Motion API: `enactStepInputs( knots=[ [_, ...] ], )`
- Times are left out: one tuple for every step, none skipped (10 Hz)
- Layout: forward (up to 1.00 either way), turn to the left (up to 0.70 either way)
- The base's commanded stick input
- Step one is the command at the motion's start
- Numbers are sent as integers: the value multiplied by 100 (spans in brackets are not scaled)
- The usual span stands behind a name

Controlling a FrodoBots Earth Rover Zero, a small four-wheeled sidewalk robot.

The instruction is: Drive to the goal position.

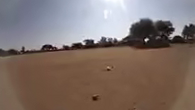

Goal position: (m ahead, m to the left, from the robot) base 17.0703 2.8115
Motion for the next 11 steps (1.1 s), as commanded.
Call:
enactStepInputs(
  knots=[
    [70,0],
    [70,0],
    [70,0],
    [70,0],
    [70,0],
    [70,0],
    [70,0],
    [70,0],
    [70,0],
    [70,0],
    [70,0]
  ],
)
